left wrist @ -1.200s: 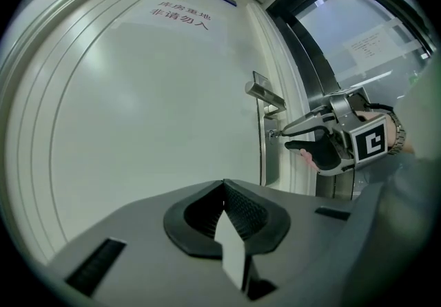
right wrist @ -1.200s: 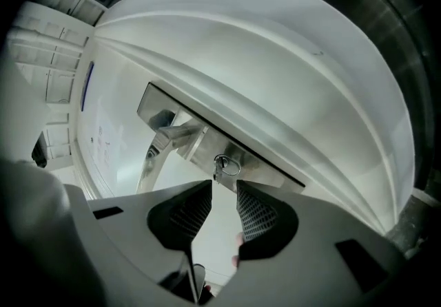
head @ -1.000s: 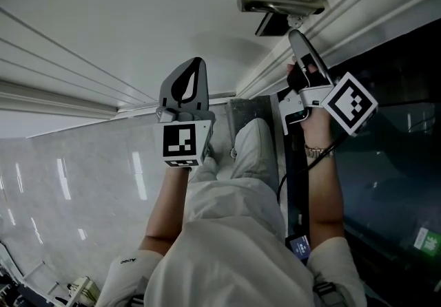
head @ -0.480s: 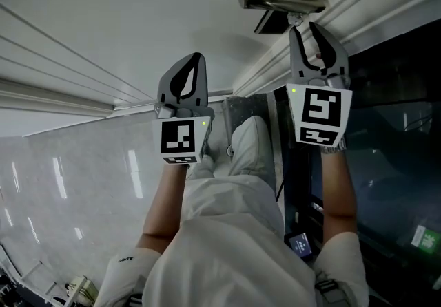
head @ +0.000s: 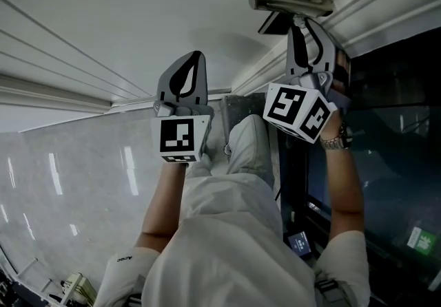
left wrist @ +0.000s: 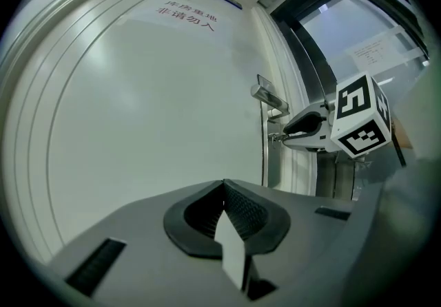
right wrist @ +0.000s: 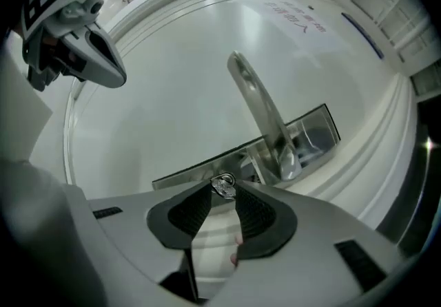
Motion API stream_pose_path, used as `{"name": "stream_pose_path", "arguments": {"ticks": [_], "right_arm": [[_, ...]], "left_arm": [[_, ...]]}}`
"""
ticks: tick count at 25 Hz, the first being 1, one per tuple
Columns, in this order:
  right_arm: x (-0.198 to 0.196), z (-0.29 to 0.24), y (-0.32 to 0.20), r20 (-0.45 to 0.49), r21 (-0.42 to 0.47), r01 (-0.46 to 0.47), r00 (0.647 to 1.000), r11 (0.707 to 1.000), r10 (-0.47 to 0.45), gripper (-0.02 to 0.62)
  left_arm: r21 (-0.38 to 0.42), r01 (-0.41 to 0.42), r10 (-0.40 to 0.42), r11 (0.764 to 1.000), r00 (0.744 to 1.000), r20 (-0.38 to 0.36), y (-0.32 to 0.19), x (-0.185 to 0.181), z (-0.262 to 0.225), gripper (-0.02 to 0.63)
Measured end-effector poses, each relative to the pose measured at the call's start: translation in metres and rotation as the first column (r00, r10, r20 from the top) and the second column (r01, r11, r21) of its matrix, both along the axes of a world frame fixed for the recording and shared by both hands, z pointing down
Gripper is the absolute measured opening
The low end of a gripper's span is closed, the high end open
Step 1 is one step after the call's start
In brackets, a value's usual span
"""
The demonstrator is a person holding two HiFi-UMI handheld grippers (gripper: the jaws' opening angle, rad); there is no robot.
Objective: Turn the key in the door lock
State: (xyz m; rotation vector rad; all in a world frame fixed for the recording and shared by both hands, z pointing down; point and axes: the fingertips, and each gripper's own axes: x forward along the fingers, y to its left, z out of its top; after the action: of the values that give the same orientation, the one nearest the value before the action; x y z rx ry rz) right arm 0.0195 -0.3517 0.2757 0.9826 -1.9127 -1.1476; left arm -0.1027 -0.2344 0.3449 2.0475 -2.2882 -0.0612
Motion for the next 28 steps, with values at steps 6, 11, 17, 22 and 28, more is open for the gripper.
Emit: {"name": "stream_pose_path", "arguments": {"ticks": [6, 11, 17, 22, 28], "right_arm": [[-0.003, 0.001, -0.005, -0.103, 0.085, -0.023, 0.994, 0.996, 0.031, 0.094], [-0.005, 0.002, -0.008, -0.156, 0.129, -0.021, 0.987, 0.991, 0.041, 0.092], [-0.006, 0.004, -0.012, -0.187, 0.212, -0.019, 0.981, 0.977, 0.060, 0.092], [-0.005, 0.003, -0.013, -0.170, 0.211, -0.018, 0.984, 0.977, 0.055, 0.087], [-0.005, 0.000, -0.013, -0.006, 0.114, -0.075, 0.997, 0.991, 0.077, 0.089]], "left_arm": [[0.002, -0.001, 0.001, 1.000, 1.000, -0.009, 0.000, -0.002, 0.001, 0.008], [0.007, -0.004, 0.004, 1.000, 1.000, -0.012, -0.001, -0.001, -0.001, 0.008], [0.002, -0.002, 0.002, 1.000, 1.000, -0.019, -0.003, -0.001, 0.002, 0.008], [0.000, -0.005, 0.005, 1.000, 1.000, -0.020, -0.003, 0.002, 0.003, 0.008], [-0.001, 0.003, -0.003, 1.000, 1.000, -0.022, -0.002, 0.003, 0.003, 0.008]]}}
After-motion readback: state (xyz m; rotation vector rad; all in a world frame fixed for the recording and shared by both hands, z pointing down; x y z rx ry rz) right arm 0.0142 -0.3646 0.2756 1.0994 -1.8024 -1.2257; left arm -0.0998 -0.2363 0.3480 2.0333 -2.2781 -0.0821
